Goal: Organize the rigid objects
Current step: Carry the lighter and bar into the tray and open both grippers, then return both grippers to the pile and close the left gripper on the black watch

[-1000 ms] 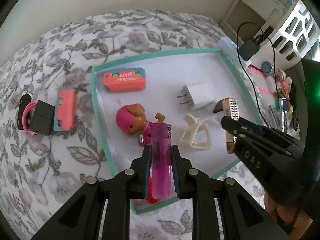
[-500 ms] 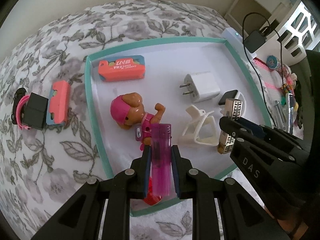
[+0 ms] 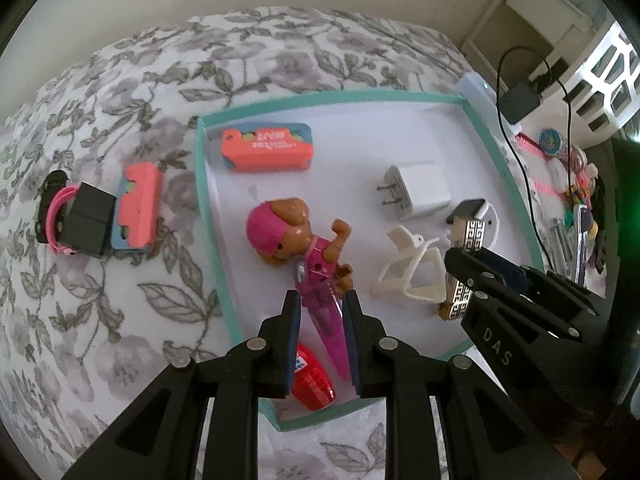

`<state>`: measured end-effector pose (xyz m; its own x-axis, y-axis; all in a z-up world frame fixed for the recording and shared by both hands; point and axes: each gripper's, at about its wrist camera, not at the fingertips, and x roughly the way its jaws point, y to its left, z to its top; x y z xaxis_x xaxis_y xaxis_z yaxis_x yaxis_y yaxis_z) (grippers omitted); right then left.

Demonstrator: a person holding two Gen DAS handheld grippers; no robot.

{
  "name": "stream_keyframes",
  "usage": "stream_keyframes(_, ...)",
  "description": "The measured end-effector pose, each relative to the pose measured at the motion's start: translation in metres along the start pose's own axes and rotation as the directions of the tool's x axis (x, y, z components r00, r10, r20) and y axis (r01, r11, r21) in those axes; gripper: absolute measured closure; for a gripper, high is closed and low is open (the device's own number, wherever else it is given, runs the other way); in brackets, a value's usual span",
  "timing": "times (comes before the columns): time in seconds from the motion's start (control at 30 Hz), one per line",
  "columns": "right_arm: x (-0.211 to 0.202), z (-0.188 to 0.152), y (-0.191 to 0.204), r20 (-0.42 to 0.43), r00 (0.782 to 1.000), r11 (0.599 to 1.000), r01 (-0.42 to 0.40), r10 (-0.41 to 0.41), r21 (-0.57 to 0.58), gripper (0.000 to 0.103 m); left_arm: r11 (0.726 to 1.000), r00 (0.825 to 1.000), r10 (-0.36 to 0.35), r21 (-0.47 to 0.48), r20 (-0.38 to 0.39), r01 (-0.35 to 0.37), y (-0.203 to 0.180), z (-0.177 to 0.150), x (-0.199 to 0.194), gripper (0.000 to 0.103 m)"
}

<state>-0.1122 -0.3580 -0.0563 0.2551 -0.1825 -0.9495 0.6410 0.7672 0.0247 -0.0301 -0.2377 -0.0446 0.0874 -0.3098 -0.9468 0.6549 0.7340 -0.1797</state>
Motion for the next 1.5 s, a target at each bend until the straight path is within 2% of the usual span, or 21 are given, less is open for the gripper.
stream_keyframes(0.1,-0.007,0.002,0.000,0.028,1.000,1.000,0.011,-0.011,0.005,0.074,1.000,1.000,0.003,-0.022,0.014,-0.003,0.008,0.002,-0.006,0.077)
stream_keyframes(0.17,-0.012,0.004,-0.001,0.054,0.998,1.000,0.017,-0.018,0.017,0.061,0.999,1.000,0.008,-0.048,0.027,-0.007,0.015,0.003,-0.011,0.067)
stream_keyframes(0.3,-0.020,0.006,-0.004,0.092,0.996,0.999,-0.008,0.004,0.042,0.061,0.995,0.998,0.036,-0.100,0.061,-0.030,0.033,0.007,-0.023,0.061)
stream_keyframes(0.37,-0.024,0.007,-0.004,0.106,0.994,0.999,-0.007,0.002,0.045,0.061,0.990,0.995,0.060,-0.133,0.075,-0.050,0.042,0.008,-0.026,0.054)
stream_keyframes(0.5,-0.026,0.007,-0.001,0.121,0.993,0.999,-0.010,0.005,0.043,0.061,0.976,0.991,0.100,-0.202,0.091,-0.080,0.065,0.011,-0.035,0.052)
stream_keyframes(0.6,-0.027,0.007,0.001,0.129,0.992,0.999,-0.008,0.003,0.036,0.052,0.964,0.987,0.126,-0.248,0.095,-0.099,0.080,0.012,-0.037,0.049)
stream_keyframes(0.67,-0.028,0.006,0.002,0.138,0.990,0.999,-0.007,0.003,0.035,0.043,0.955,0.985,0.145,-0.275,0.094,-0.115,0.090,0.011,-0.037,0.030)
stream_keyframes(0.7,-0.029,0.006,0.003,0.144,0.990,0.999,-0.008,0.003,0.034,0.042,0.951,0.984,0.155,-0.285,0.093,-0.123,0.093,0.010,-0.037,0.028)
stream_keyframes(0.77,-0.030,0.007,0.005,0.150,0.989,1.000,-0.001,-0.002,0.026,0.034,0.943,0.980,0.179,-0.299,0.092,-0.144,0.098,0.010,-0.036,0.027)
stream_keyframes(0.83,-0.029,0.007,0.007,0.148,0.989,1.000,0.008,-0.010,0.014,0.034,0.940,0.975,0.199,-0.300,0.094,-0.163,0.101,0.010,-0.036,0.026)
stream_keyframes(1.0,-0.026,0.006,0.011,0.138,0.990,1.000,0.016,-0.015,-0.003,0.023,0.941,0.965,0.240,-0.272,0.106,-0.204,0.096,0.011,-0.035,0.014)
stream_keyframes(1.13,-0.026,0.006,0.013,0.143,0.990,1.000,0.021,-0.019,-0.008,0.015,0.946,0.965,0.238,-0.250,0.107,-0.206,0.092,0.011,-0.033,0.014)
stream_keyframes(1.27,-0.024,0.006,0.015,0.142,0.990,1.000,0.026,-0.024,-0.013,0.000,0.943,0.963,0.248,-0.253,0.103,-0.216,0.092,0.011,-0.032,0.014)
stream_keyframes(1.5,-0.024,0.006,0.014,0.146,0.989,1.000,0.031,-0.031,0.002,0.000,0.929,0.958,0.263,-0.297,0.112,-0.220,0.106,0.010,-0.036,0.014)
